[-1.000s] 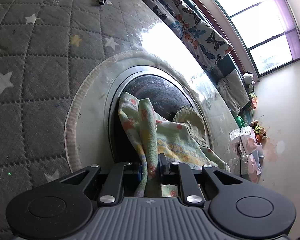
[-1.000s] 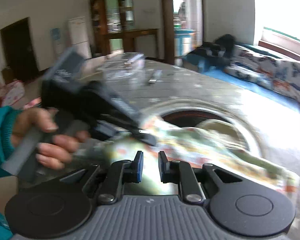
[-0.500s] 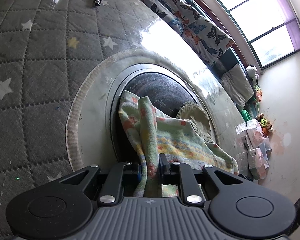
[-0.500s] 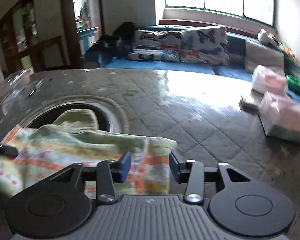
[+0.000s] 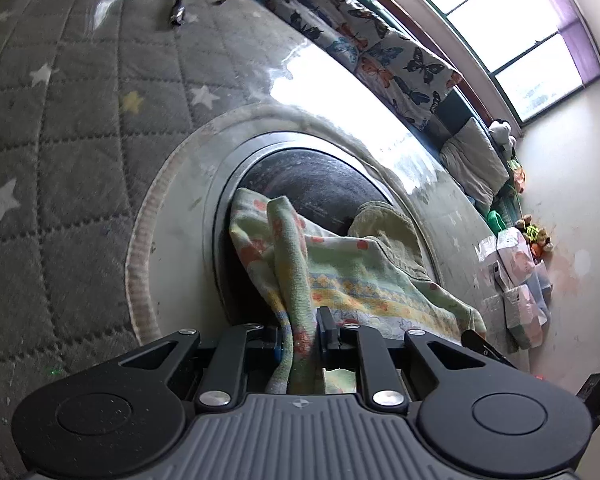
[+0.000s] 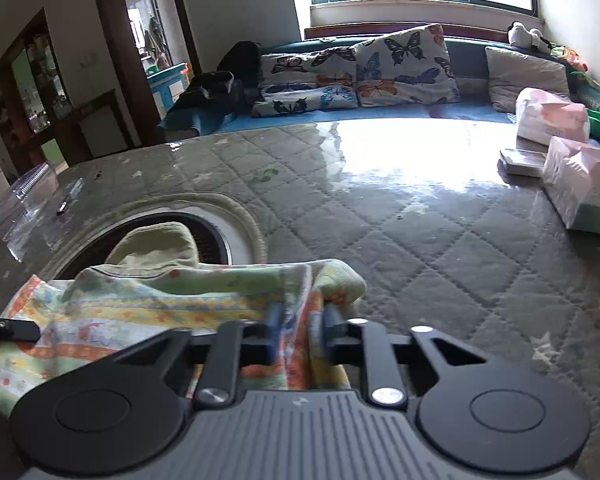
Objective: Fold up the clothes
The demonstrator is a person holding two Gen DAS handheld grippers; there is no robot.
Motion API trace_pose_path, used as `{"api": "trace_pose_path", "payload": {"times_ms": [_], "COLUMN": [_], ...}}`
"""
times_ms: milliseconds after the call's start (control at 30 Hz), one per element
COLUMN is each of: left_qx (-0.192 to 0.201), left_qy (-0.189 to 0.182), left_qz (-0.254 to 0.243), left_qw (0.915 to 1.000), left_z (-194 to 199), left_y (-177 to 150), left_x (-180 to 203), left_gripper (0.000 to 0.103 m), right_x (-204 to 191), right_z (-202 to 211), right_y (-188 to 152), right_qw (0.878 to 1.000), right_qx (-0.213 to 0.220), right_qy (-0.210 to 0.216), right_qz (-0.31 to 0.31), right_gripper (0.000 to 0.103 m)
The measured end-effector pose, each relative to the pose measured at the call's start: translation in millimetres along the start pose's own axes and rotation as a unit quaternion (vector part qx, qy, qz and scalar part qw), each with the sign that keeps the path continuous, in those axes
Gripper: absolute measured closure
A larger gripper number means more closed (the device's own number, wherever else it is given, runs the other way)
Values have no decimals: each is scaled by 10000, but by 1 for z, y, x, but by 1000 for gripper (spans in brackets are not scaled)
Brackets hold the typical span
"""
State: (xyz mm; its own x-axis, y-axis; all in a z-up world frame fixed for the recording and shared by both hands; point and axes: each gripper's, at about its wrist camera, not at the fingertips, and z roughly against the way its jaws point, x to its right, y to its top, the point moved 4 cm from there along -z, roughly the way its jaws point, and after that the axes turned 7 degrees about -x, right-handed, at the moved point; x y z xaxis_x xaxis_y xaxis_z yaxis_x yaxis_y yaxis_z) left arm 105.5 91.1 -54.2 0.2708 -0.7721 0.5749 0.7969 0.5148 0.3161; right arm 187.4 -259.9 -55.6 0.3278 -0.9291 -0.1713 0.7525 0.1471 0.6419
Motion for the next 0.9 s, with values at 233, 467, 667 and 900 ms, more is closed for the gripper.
{"api": "trace_pose_path", "payload": {"times_ms": [233,467,667,900], "left_qx": [290,364,221,-6], "left_qy": [97,-42,-208,-339], "left_qz": [-711,-1279,-1624,-2027], "left_qw": [9970,9911,9863,9787], "left_z": [11,8,-13,-41], "left_y": [1,3,-3,-16], "left_x": [28,78,121,172], "left_gripper": [91,92,92,92], "right_x": [-7,4,34,76], "right_z": [33,78,109,135], "right_y": [6,12,11,0], "right_qw": [9993,9965,9928,9876], "right_qx": [371,773,977,1087], "right_qy": [0,-273,-690,-1101], "right_qz": [101,184,32,-271], "right_gripper": [95,97,97,97]}}
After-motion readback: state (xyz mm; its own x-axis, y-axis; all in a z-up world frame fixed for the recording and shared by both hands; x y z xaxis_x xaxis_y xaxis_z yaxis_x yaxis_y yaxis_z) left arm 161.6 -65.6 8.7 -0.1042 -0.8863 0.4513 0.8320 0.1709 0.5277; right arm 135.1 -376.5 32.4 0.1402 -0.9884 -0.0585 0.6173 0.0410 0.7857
